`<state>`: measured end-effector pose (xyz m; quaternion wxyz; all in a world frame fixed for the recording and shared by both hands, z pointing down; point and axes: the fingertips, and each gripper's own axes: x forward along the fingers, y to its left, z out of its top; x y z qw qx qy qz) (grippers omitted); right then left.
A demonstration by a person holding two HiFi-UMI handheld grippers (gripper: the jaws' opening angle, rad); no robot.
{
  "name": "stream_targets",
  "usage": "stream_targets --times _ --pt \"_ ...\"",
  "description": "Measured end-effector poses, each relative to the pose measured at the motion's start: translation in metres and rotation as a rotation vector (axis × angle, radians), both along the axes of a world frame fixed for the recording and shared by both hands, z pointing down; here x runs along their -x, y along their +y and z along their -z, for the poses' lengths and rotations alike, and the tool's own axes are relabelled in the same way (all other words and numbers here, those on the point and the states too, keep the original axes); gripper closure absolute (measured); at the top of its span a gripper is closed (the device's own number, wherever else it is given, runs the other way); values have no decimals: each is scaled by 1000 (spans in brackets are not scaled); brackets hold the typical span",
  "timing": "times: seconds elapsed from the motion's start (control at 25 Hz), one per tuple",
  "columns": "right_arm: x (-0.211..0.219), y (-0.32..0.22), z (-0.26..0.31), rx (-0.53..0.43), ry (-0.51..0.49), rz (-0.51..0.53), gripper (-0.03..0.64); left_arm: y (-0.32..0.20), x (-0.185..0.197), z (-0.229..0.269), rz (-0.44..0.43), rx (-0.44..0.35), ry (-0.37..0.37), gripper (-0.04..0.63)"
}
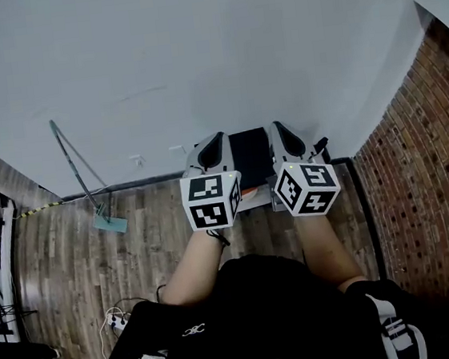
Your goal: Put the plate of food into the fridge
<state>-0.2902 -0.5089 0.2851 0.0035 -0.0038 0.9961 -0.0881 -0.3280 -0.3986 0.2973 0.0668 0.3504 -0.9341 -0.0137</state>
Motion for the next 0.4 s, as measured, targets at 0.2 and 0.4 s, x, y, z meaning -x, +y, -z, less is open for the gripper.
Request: stream_targets --times 0.2,0.4 --pt "1 3 -8 -53 22 10 604 -7 3 -6 1 5 5 598" --pt "12 4 -16 -56 33 18 604 -9 15 -13 -2 8 16 598"
